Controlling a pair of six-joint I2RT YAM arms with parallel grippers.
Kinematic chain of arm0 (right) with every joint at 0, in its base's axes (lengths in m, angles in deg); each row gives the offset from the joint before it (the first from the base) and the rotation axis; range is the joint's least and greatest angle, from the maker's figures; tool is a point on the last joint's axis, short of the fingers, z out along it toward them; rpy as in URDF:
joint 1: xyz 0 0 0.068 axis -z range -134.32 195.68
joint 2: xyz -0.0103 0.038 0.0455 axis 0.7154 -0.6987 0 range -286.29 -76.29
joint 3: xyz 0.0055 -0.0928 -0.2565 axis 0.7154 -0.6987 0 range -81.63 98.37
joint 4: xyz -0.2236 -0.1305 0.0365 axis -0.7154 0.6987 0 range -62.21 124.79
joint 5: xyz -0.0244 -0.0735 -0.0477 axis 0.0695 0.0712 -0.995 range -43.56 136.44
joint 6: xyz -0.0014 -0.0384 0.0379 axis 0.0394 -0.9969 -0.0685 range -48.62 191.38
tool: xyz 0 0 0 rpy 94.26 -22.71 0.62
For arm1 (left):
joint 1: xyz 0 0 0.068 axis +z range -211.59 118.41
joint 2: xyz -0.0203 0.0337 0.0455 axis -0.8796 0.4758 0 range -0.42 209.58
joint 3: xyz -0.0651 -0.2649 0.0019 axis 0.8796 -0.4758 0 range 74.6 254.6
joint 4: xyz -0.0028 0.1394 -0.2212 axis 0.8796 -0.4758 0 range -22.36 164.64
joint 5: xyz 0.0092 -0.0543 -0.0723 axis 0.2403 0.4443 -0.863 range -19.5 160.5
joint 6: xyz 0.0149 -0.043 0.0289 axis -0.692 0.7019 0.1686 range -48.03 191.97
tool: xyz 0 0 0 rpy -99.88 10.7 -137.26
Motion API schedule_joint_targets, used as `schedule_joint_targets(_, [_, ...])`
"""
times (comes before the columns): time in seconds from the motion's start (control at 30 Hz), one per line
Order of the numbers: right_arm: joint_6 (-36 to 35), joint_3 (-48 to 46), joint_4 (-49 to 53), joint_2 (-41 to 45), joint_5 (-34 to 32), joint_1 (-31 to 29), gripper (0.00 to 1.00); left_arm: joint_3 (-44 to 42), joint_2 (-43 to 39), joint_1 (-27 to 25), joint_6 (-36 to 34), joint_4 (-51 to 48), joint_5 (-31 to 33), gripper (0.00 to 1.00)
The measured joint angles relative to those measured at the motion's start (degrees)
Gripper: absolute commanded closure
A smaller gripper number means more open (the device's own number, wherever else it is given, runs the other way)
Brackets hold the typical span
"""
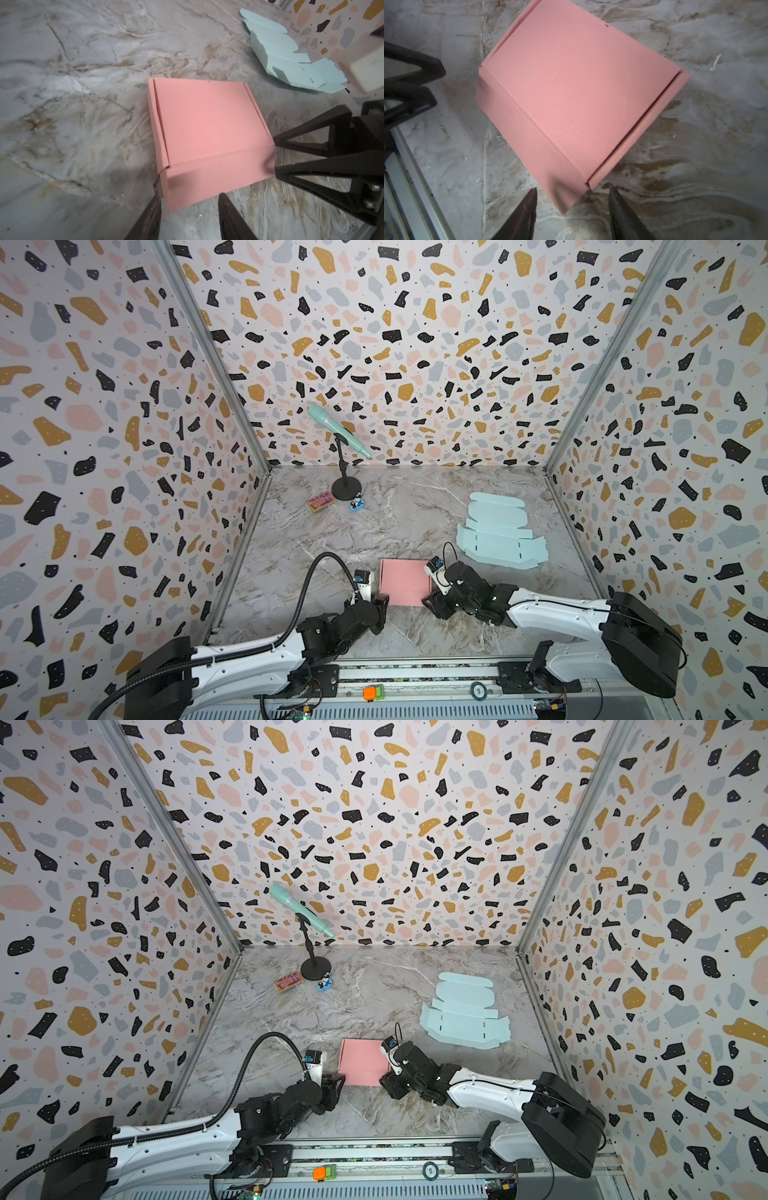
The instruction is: Fold the paper box
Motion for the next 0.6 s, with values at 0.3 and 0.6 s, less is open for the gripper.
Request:
schedule_joint_targets(0.3, [-0.3,1.5,1.3,-0.3,-0.6,0.0,0.41,6.8,7.1,15.4,-9.5,2.1,-7.5,0.4])
schedule_joint_targets(0.6, [-0.2,1.3,0.0,-3.7,-0.4,0.3,0.41,17.0,21.9,20.9,-17.2,5.2,-15.6,0.36])
